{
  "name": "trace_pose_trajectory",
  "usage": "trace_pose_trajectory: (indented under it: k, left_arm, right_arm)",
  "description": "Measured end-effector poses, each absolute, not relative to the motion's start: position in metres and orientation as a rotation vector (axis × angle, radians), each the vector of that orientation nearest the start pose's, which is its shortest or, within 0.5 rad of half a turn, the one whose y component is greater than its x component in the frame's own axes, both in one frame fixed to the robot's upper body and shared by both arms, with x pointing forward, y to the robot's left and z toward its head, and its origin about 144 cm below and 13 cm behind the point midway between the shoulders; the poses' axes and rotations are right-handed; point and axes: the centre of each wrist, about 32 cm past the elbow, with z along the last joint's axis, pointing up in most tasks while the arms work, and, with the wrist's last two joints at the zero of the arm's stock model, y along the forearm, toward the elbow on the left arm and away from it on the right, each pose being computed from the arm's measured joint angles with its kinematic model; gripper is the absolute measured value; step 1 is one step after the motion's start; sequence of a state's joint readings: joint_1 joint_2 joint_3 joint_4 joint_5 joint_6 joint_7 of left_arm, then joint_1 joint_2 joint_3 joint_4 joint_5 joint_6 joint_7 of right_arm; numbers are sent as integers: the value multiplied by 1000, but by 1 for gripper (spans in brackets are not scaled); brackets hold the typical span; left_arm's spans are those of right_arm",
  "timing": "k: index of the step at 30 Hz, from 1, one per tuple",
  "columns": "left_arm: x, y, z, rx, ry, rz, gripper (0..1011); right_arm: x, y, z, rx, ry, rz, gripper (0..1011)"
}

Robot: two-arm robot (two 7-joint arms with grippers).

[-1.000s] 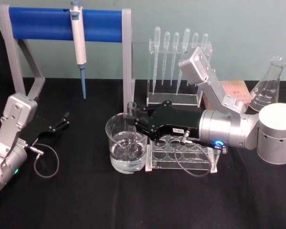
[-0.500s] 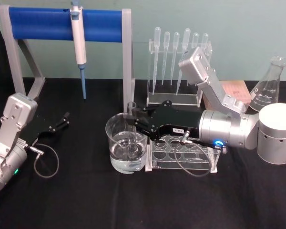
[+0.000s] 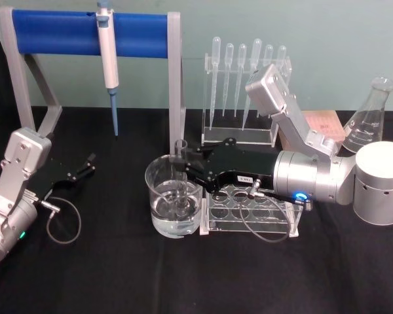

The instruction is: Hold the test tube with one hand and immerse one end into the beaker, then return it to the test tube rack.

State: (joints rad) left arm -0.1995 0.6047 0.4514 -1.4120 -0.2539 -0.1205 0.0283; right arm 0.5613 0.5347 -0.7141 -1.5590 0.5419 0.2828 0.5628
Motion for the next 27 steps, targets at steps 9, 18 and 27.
trace_pose_trajectory:
  k: [9,18,27]
  left_arm:
    - [489,310,1140,304,-285,1248,1000]
    - [489,310,1140,304,-285,1248,1000]
    - [489,310,1140,304,-285,1248,1000]
  right_arm:
    - [538,-198,1268,-239,-33,-447,221]
    - [538,-200,1293,-219,-60,-438,221]
    - [536,-206,1321,-189,-85,-433,221]
